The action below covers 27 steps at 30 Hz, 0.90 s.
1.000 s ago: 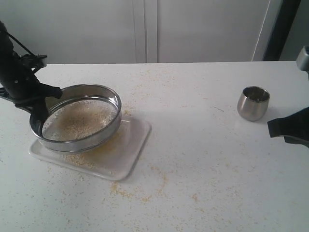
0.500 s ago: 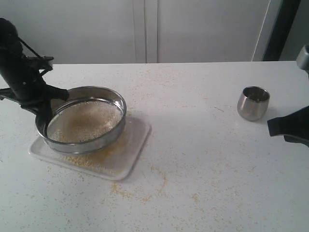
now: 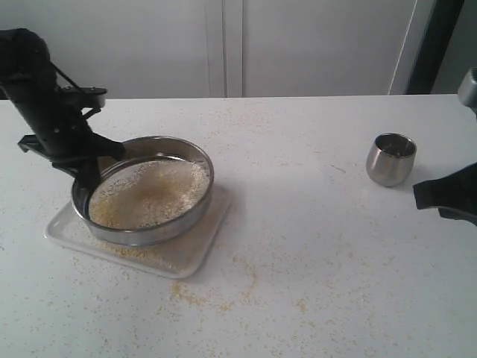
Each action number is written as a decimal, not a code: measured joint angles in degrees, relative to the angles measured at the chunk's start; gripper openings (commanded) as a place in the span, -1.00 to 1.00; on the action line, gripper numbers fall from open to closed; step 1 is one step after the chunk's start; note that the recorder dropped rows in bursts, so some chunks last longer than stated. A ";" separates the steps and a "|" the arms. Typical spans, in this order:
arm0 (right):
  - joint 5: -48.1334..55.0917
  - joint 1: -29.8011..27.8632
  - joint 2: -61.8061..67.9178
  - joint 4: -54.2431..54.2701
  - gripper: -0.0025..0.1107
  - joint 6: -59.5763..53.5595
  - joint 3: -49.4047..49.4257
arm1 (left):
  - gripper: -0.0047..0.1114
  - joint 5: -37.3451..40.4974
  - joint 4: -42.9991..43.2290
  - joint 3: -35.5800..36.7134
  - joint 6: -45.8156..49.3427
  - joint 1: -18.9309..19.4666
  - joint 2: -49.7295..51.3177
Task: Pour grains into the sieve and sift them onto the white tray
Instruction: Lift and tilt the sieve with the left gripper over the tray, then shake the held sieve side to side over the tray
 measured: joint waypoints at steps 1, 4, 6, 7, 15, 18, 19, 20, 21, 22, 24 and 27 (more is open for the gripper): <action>0.00 0.00 0.00 0.00 -0.96 0.00 0.00 | -0.92 0.00 -0.63 0.10 0.30 1.03 -0.03; -0.09 0.00 0.00 0.00 -0.96 0.00 0.00 | -0.92 -0.39 -9.39 0.55 9.15 2.01 -0.25; -0.09 0.00 0.00 0.00 -0.96 0.00 0.00 | -0.92 -0.10 -11.20 0.56 13.65 0.42 -0.50; -0.24 0.00 0.00 0.00 -0.96 0.00 0.00 | -0.92 0.36 -9.64 0.56 12.98 0.00 -0.74; -0.23 0.00 0.00 0.00 -0.96 0.00 0.00 | -0.92 -0.19 -12.70 0.87 12.61 5.04 -0.95; -0.36 0.00 0.00 0.00 -0.96 0.00 0.00 | -0.92 1.38 -12.70 0.87 16.36 3.05 -1.51; -0.47 0.00 0.00 0.00 -0.96 0.00 0.00 | -0.92 2.30 -9.81 1.00 13.96 2.96 -1.67; -0.47 0.00 0.00 0.00 -0.96 0.00 0.00 | -0.92 3.13 -7.38 1.09 10.51 3.21 -1.90; -0.47 0.00 0.00 0.00 -0.96 0.00 0.00 | -0.92 3.28 -6.45 1.13 8.10 4.58 -1.90; -0.47 0.00 0.00 0.00 -0.96 0.00 0.00 | -0.92 2.97 -6.66 1.23 7.66 6.24 -1.90; -0.58 0.00 0.00 0.00 -0.96 0.00 0.00 | -0.92 1.40 -11.60 2.17 11.17 8.79 -1.90; -0.58 0.00 0.00 0.00 -0.96 0.00 0.00 | -0.92 0.70 -20.56 3.72 19.60 8.01 -1.90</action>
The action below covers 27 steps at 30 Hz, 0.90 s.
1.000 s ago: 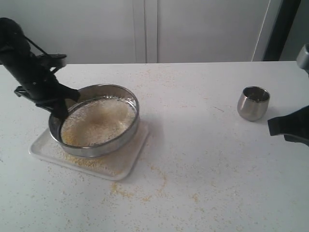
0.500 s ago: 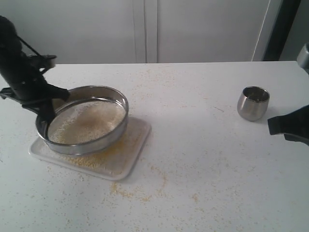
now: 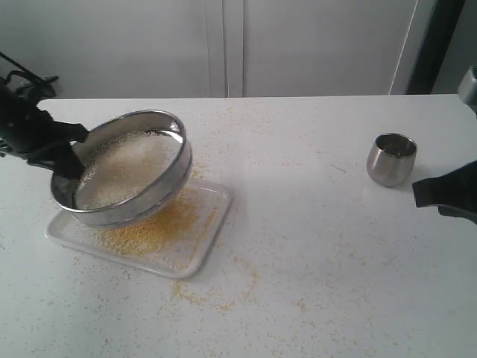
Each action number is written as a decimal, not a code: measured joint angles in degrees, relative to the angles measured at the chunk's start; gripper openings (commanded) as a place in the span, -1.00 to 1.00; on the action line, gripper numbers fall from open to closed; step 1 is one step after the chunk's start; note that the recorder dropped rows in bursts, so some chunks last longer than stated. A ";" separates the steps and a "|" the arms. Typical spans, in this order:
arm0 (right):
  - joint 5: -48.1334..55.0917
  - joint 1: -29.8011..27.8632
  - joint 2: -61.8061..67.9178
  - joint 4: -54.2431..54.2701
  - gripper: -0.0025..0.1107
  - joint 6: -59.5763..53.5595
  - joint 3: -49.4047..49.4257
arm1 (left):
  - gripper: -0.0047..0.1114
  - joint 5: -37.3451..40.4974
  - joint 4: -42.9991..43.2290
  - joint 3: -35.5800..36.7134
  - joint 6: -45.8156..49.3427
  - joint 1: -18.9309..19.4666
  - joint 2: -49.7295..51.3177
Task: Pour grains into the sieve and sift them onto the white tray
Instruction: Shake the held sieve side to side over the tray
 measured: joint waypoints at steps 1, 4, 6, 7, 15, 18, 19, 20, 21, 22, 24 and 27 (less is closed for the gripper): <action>0.00 0.00 0.00 0.00 -0.96 0.00 0.00 | -0.92 0.28 -0.72 0.13 1.22 -1.02 0.00; 0.00 0.00 0.00 0.00 -0.96 0.00 0.00 | -0.92 0.67 5.52 0.39 -1.77 -2.96 -0.21; 0.00 0.00 0.00 0.00 -0.96 0.00 0.00 | -0.92 0.08 9.10 0.63 -7.28 -1.87 -0.48; 0.00 0.00 0.00 0.00 -0.96 0.00 0.00 | -0.92 -0.66 9.00 0.63 -7.97 -1.10 -0.48; -0.10 0.00 0.00 0.00 -0.96 0.00 0.00 | -0.92 -3.63 15.80 0.76 -11.19 -4.90 -1.69; -0.10 0.00 0.00 0.00 -0.96 0.00 0.00 | -0.92 -4.29 18.50 0.76 -16.48 -4.94 -2.18; -0.10 0.00 0.00 0.00 -0.96 0.00 0.00 | -0.92 -4.58 17.68 0.76 -15.64 -5.18 -2.22; -0.10 0.00 0.00 0.00 -0.96 0.00 0.00 | -0.92 -5.10 16.62 0.76 -14.30 -5.89 -2.32; -0.10 0.00 0.00 0.00 -0.96 0.00 0.00 | -0.92 -5.60 16.21 0.76 -13.11 -7.25 -2.43; -0.10 0.00 0.00 0.00 -0.96 0.00 0.00 | -0.92 -5.70 16.78 0.66 -12.84 -9.00 -2.46; -0.10 0.00 0.00 0.15 -0.96 0.00 0.00 | -0.92 -4.68 21.95 0.14 -16.26 -11.49 -2.46; -0.10 0.00 0.00 0.15 -0.96 0.00 0.00 | -0.92 -2.36 32.08 -0.11 -29.01 -11.84 -2.95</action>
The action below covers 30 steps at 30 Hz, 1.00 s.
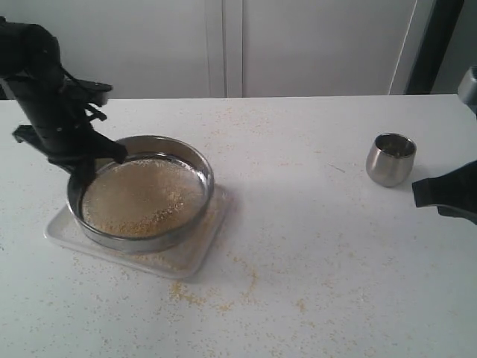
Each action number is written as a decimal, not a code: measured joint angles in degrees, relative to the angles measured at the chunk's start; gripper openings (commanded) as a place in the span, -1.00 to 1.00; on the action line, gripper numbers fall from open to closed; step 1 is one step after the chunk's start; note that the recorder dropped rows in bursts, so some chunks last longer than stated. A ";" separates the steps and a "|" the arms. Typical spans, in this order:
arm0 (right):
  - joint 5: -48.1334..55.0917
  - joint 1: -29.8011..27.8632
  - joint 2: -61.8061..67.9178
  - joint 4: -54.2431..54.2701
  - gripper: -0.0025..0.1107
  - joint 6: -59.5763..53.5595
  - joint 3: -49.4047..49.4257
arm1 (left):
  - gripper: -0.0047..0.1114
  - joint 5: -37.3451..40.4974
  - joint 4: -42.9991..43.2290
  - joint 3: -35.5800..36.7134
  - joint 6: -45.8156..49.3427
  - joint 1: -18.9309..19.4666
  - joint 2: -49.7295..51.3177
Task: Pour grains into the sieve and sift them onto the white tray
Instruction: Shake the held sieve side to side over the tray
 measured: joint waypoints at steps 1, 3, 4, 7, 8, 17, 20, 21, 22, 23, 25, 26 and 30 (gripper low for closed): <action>0.00 0.00 0.00 0.00 -0.96 0.00 0.00 | -0.92 0.00 1.12 0.00 -3.25 1.05 -0.30; 0.00 0.00 0.00 0.00 -0.96 0.00 0.00 | -0.92 -1.48 -1.68 -0.09 -2.03 2.39 -0.69; 0.00 0.00 0.00 0.00 -0.96 0.00 0.09 | -0.92 -2.80 -4.82 -0.12 1.42 2.69 -0.80; 0.00 0.00 0.00 0.00 -0.96 0.00 0.09 | -0.92 -4.56 -9.20 -0.36 6.58 0.08 -0.92; 0.00 0.00 0.00 0.00 -0.96 0.00 0.09 | -0.92 -4.41 -8.11 -0.36 5.56 -0.43 -1.06; 0.00 0.00 0.00 0.00 -0.96 0.00 0.09 | -0.92 -2.54 -13.92 0.48 11.80 3.86 -1.51; 0.00 0.00 0.00 0.00 -0.96 0.00 0.09 | -0.92 -0.91 -11.05 0.57 9.06 3.45 -1.63; 0.00 0.00 0.00 0.00 -0.96 0.00 0.09 | -0.92 -0.45 -10.55 0.61 7.55 4.30 -1.63; 0.00 0.00 0.00 0.00 -0.96 0.00 0.09 | -0.92 -0.34 -10.71 0.87 7.20 5.50 -1.63; 0.00 0.00 0.00 0.00 -0.96 0.00 0.09 | -0.92 -0.49 -11.65 1.12 8.10 6.58 -1.63; 0.00 0.00 0.00 0.00 -0.96 0.00 0.09 | -0.92 -1.12 -16.37 2.09 13.08 7.26 -1.39; 0.00 0.00 0.00 0.00 -0.96 0.00 0.09 | -0.92 -1.68 -18.31 2.51 16.10 6.78 -1.08; 0.00 0.00 0.00 0.00 -0.96 0.00 0.09 | -0.92 -1.29 -12.53 3.38 12.86 3.02 -0.80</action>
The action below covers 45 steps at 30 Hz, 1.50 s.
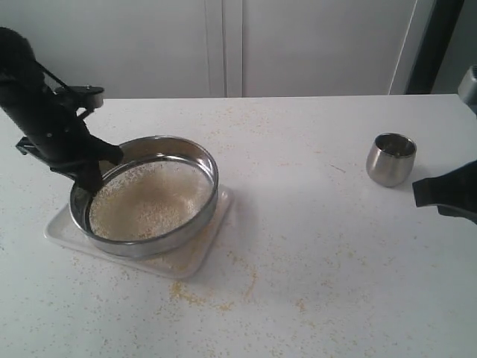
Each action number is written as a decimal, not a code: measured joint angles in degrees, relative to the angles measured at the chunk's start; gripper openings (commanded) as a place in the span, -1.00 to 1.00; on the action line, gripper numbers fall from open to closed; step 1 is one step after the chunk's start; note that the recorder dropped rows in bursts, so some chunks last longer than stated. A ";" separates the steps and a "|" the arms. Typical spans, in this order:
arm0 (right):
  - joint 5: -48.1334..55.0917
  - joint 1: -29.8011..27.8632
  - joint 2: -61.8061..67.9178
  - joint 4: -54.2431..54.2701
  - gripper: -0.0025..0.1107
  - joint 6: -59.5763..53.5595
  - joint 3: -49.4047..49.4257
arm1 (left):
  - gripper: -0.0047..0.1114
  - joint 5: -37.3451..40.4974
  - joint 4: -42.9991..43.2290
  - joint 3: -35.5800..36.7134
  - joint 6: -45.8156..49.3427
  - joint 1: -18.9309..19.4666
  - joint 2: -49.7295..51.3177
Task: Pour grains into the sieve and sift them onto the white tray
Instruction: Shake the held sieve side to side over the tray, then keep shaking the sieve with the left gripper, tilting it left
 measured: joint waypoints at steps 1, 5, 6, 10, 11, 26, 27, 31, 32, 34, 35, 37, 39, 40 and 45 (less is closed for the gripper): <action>0.00 0.00 0.00 0.00 -0.96 0.00 0.00 | -0.92 0.46 2.49 0.00 -3.49 -0.12 0.00; 0.00 0.00 0.00 0.00 -0.96 0.00 0.00 | -0.92 -0.81 5.59 0.60 -8.00 3.43 -0.33; 0.00 0.00 0.00 0.00 -0.96 0.00 0.00 | -0.92 -1.91 3.85 1.11 -6.05 3.55 -0.33; 0.00 0.00 0.00 0.00 -0.96 0.00 0.00 | -0.92 -2.50 0.03 1.78 2.22 -0.36 0.17; 0.00 0.00 0.00 0.00 -0.96 0.00 0.00 | -0.92 -2.16 1.28 1.89 1.81 -0.90 0.17; 0.00 0.00 0.00 0.00 -0.96 0.00 0.00 | -0.92 -3.11 0.38 2.16 -3.79 3.12 -0.27; 0.00 0.00 0.00 0.00 -0.96 0.00 0.00 | -0.92 -3.43 -1.70 2.16 -0.66 3.28 -0.27; 0.00 0.00 0.00 0.00 -0.96 0.00 0.00 | -0.92 -2.68 -1.29 2.38 0.66 0.81 -0.77; 0.00 0.00 0.00 0.00 -0.96 0.00 0.00 | -0.92 -3.43 -0.99 2.48 -3.71 2.97 -0.77; 0.00 0.00 0.00 0.00 -0.96 0.00 0.00 | -0.92 -4.51 -7.47 2.47 2.07 4.33 -0.11; 0.00 0.00 0.00 0.00 -0.96 0.00 0.00 | -0.92 -4.29 -10.61 2.58 7.97 2.89 0.29; 0.00 0.00 0.00 0.00 -0.96 0.00 0.00 | -0.92 -3.05 -6.68 2.71 7.12 0.45 0.20; 0.00 0.00 0.00 0.00 -0.96 0.00 0.00 | -0.92 -2.56 0.92 2.81 -6.01 2.63 -0.18; 0.00 0.00 0.00 0.00 -0.96 0.00 0.00 | -0.92 -2.93 1.92 2.81 -7.88 3.70 -0.18; 0.00 0.00 0.00 0.00 -0.96 0.00 0.00 | -0.92 -3.88 -7.45 3.03 2.91 2.51 0.27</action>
